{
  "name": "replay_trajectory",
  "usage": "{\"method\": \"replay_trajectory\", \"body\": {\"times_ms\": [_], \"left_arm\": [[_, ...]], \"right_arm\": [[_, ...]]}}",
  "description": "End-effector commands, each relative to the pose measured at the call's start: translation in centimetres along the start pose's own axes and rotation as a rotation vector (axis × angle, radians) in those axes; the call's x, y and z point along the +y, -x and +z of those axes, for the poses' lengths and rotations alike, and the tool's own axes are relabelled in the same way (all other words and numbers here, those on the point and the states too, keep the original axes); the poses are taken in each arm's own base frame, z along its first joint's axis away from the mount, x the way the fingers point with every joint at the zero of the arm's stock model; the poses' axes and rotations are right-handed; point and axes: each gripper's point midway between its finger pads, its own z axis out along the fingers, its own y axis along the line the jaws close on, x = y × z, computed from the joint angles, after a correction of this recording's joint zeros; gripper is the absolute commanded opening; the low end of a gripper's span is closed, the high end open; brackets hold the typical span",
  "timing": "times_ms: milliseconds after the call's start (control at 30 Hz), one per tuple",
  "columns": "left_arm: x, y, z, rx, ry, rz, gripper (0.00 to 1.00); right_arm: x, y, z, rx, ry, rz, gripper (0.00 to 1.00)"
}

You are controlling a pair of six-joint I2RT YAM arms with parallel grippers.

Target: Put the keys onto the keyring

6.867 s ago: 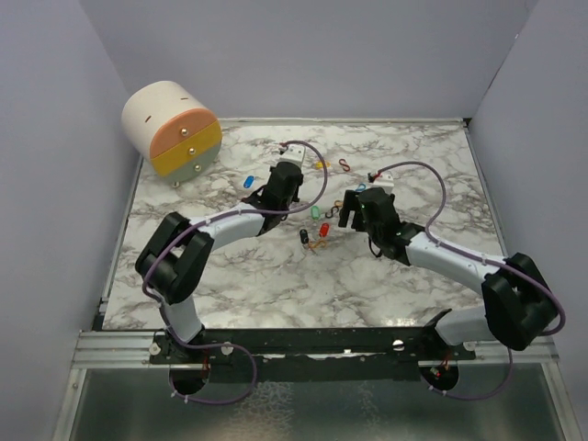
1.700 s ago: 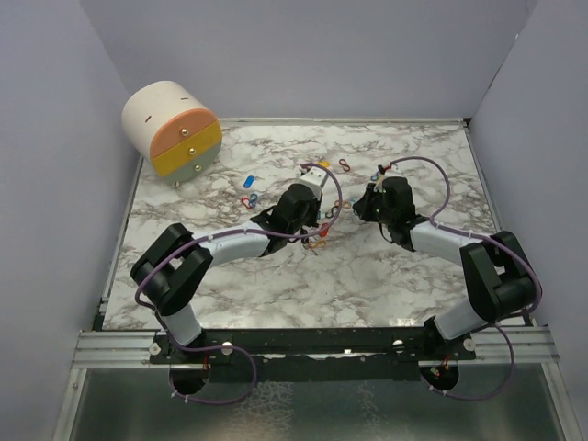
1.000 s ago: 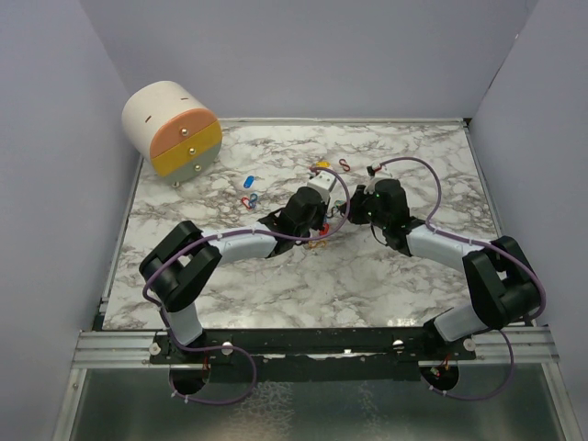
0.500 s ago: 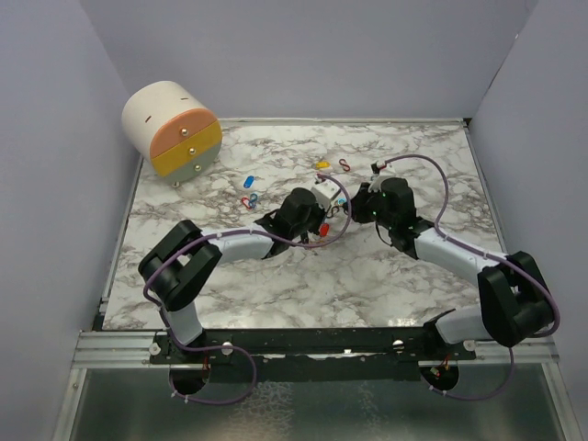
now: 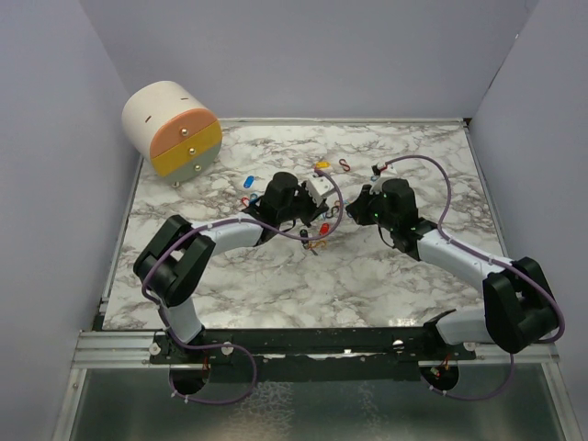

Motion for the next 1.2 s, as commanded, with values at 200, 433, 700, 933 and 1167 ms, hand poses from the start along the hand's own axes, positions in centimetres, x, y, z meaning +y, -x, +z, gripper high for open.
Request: {"method": "replay_trajectory", "body": {"times_ms": [200, 433, 700, 933, 1167], "left_arm": [[-3.8, 2.6, 0.7, -0.111, -0.261, 0.163, 0.0], [-4.4, 2.4, 1.2, -0.123, -0.313, 0.208, 0.0], [-4.5, 2.6, 1.6, -0.135, -0.333, 0.233, 0.0], [-4.4, 2.8, 1.8, -0.141, -0.336, 0.242, 0.0], [-4.3, 2.8, 2.0, -0.139, -0.333, 0.244, 0.0]], "right_arm": [[0.5, -0.1, -0.1, -0.004, 0.025, -0.017, 0.0], [0.6, -0.2, -0.2, 0.001, 0.035, -0.021, 0.0], [0.7, -0.4, -0.1, 0.007, 0.044, -0.023, 0.01], [0.8, -0.5, -0.1, 0.009, 0.052, -0.025, 0.0], [0.9, -0.5, -0.2, 0.008, 0.056, -0.028, 0.0]]}}
